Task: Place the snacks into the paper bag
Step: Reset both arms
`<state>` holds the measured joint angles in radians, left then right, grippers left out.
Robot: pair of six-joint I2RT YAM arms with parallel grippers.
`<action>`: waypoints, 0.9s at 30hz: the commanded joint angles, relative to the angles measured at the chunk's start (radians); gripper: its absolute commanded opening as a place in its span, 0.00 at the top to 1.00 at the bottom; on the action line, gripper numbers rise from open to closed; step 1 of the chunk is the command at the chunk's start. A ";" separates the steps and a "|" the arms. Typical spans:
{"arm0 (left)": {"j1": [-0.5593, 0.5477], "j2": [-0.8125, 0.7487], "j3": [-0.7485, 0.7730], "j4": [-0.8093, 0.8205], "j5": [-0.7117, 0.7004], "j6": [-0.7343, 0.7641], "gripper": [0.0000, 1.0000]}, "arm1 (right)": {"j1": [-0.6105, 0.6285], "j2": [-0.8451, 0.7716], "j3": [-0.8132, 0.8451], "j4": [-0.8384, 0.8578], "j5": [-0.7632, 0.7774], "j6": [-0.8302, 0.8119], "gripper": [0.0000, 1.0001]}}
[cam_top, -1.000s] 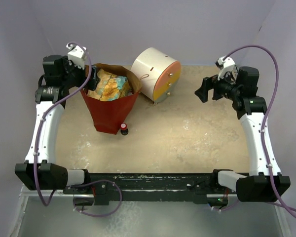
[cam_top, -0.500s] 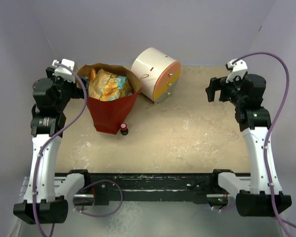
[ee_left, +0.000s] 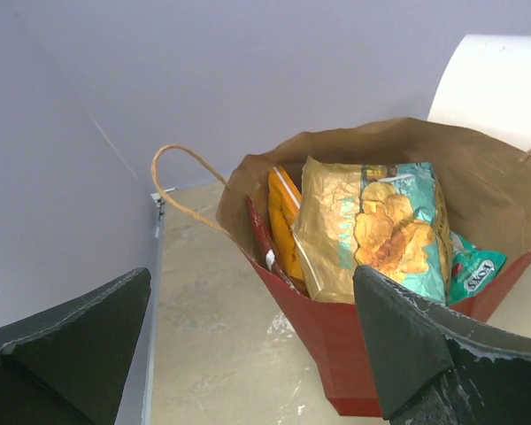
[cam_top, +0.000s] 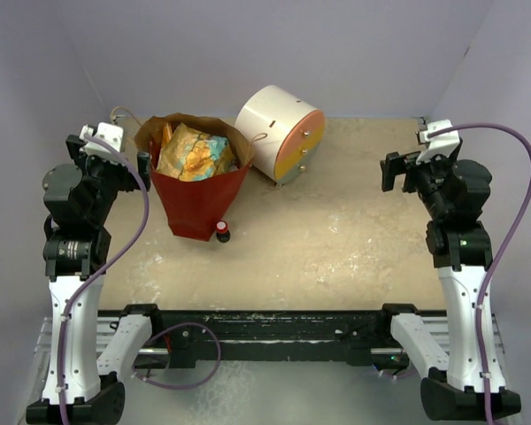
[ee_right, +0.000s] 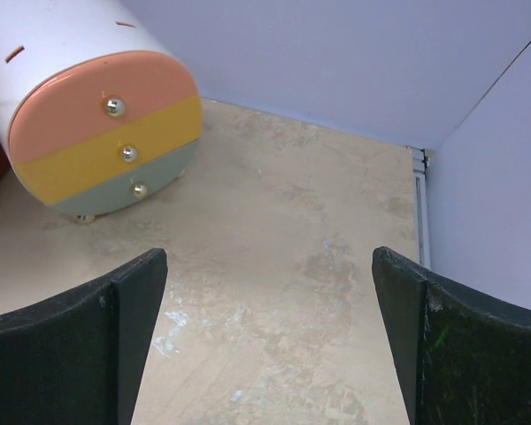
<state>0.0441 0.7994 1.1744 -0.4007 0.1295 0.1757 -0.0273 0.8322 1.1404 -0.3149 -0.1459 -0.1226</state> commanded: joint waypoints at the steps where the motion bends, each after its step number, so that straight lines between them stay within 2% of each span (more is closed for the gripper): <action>1: 0.005 -0.022 -0.027 -0.003 0.036 -0.011 0.01 | -0.003 -0.008 0.021 0.035 -0.026 -0.028 0.00; 20: 0.006 -0.040 -0.060 0.020 -0.060 -0.005 0.01 | -0.003 -0.021 0.004 0.031 -0.065 -0.040 0.00; 27: 0.005 -0.036 -0.066 0.022 -0.052 -0.006 0.01 | -0.003 -0.024 -0.007 0.028 -0.051 -0.042 0.00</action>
<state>0.0441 0.7654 1.1141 -0.4271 0.0956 0.1719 -0.0273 0.8249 1.1351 -0.3157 -0.1970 -0.1513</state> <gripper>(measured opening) 0.990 0.995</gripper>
